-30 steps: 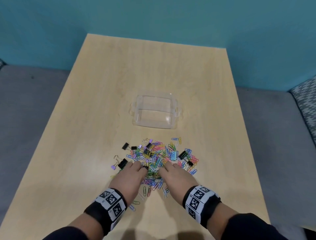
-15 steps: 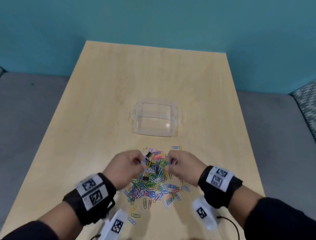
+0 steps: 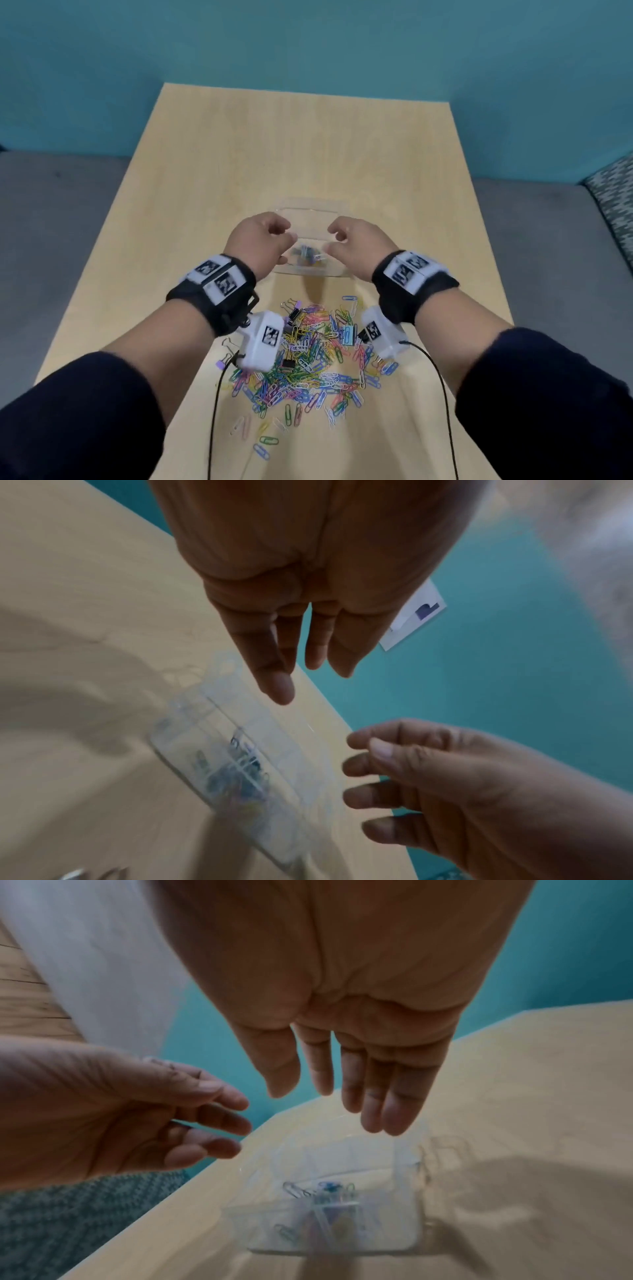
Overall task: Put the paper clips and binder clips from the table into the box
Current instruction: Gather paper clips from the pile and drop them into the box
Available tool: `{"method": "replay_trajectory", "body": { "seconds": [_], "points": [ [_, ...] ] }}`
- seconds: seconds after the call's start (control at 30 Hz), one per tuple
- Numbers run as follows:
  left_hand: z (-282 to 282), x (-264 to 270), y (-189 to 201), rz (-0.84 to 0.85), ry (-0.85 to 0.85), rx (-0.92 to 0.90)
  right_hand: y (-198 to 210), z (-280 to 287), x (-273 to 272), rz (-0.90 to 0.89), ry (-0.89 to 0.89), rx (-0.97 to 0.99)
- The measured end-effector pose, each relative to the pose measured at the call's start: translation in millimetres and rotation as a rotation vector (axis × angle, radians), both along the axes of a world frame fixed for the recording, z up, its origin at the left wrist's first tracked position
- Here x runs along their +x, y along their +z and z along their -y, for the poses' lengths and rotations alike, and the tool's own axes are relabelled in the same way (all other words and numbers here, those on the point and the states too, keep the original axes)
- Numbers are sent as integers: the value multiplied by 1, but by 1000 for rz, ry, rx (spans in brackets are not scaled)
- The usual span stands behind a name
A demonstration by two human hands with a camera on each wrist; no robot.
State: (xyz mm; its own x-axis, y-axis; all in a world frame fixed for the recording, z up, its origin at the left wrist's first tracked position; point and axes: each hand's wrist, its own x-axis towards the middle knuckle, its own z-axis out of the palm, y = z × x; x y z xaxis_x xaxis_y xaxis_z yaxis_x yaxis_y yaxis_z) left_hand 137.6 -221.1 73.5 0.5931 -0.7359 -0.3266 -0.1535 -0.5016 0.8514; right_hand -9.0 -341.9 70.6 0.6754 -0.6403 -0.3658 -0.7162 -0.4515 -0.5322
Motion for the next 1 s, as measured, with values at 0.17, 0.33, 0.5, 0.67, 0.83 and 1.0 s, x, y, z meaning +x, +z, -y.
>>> {"method": "replay_trajectory", "body": {
  "seconds": [0.17, 0.33, 0.5, 0.67, 0.83, 1.0],
  "points": [
    [-99, -27, -10, 235, -166, 93, -15, -54, -97, 79, -1, -25],
    [-219, -76, -50, 443, -481, 228, -55, -133, -189, 56, -31, -114],
    [-260, -110, -88, 757, -699, 39, -86, -180, -206, -141, 110, -274],
    [-247, -122, -100, 859, -865, 101, -88, -202, -183, -252, 132, -309],
    [-228, -122, -82, 798, -712, 236, -76, -212, -167, -129, 308, -318],
    [-210, -119, -78, 713, -588, 389, -70, -204, -152, -179, 205, -306]
  ]
}}
